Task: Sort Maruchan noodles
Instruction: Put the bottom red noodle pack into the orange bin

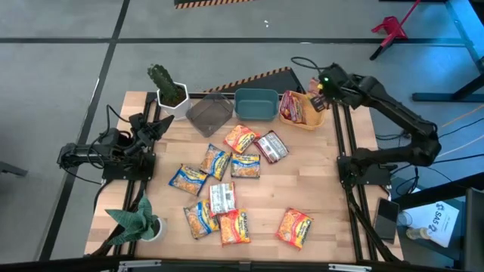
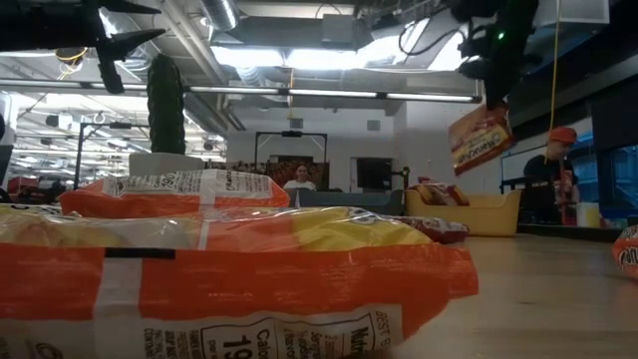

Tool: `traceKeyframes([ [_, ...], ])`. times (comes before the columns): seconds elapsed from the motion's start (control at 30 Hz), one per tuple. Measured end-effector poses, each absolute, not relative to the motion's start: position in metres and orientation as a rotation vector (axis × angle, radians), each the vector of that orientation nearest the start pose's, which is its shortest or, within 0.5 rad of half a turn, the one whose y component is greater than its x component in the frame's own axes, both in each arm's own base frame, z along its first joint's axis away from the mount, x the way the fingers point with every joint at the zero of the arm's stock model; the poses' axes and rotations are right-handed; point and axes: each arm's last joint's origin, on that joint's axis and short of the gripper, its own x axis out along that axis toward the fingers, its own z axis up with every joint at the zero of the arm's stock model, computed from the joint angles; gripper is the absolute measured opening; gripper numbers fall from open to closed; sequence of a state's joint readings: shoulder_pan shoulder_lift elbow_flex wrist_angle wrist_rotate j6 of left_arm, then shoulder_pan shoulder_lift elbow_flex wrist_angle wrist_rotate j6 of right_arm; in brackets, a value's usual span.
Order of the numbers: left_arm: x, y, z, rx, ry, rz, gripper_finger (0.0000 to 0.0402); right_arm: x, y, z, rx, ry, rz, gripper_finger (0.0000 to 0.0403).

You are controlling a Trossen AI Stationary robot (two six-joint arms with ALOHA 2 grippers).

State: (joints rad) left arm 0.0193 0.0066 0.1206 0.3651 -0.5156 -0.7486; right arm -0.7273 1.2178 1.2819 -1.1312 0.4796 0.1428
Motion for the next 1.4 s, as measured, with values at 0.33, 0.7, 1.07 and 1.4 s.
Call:
traceKeyframes([
  [0.33, 0.076, 0.016, 0.234, -0.833, -0.627, 0.336, 0.011, 0.181, -0.182, 0.304, 0.274, 1.213, -1.292, 0.0],
  [0.7, 0.076, 0.016, 0.234, -0.832, -0.625, 0.333, 0.011, 0.213, -0.186, 0.268, 0.251, 1.331, -1.266, 0.0],
  [1.07, 0.076, 0.016, 0.234, -0.831, -0.624, 0.331, 0.011, 0.233, -0.171, 0.263, 0.212, 1.256, -1.303, 0.0],
  [1.4, 0.076, 0.016, 0.233, -0.837, -0.618, 0.331, 0.011, 0.256, -0.165, 0.239, 0.272, 1.316, -1.17, 0.0001],
])
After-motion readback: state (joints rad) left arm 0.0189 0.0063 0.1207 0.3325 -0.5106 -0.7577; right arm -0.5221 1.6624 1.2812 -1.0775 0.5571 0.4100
